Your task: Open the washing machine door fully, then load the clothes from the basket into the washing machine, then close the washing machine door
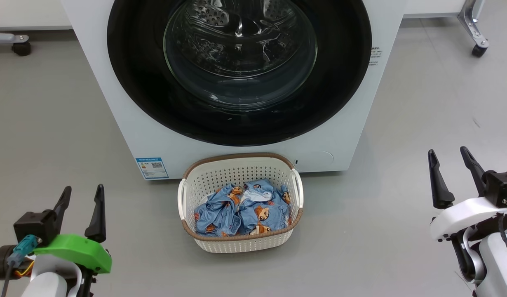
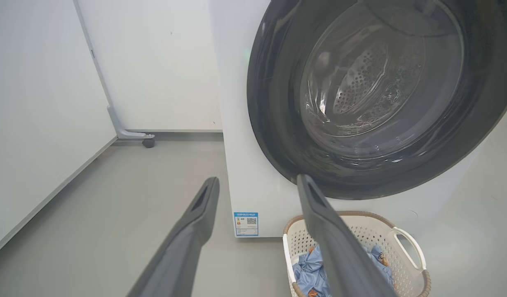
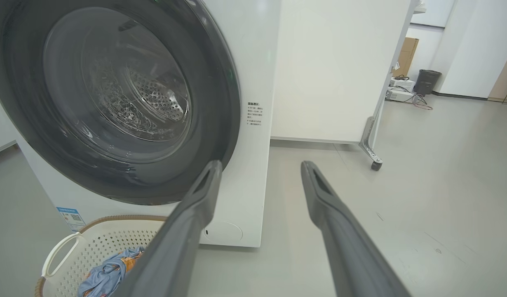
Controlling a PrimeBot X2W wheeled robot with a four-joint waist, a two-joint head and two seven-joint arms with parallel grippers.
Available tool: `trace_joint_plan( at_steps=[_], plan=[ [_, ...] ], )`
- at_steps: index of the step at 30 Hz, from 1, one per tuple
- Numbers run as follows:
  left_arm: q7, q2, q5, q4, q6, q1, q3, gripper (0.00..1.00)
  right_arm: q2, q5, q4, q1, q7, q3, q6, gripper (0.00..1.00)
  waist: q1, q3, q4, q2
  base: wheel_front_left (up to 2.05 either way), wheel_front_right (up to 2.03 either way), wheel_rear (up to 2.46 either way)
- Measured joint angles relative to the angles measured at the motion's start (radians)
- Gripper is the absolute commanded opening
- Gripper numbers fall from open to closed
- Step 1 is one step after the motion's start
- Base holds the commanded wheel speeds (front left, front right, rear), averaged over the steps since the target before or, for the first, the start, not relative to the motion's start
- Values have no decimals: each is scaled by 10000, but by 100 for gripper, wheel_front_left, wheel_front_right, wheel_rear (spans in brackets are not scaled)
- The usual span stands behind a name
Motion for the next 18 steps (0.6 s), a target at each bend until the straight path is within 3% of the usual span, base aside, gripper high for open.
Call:
trace_joint_plan(
  at_steps=[18],
  plan=[
    [0,12,163,102,-54,-12,102,100,71,-6,35,4,0,-274,92,100,0,-59,37,0,0,0,0]
  ],
)
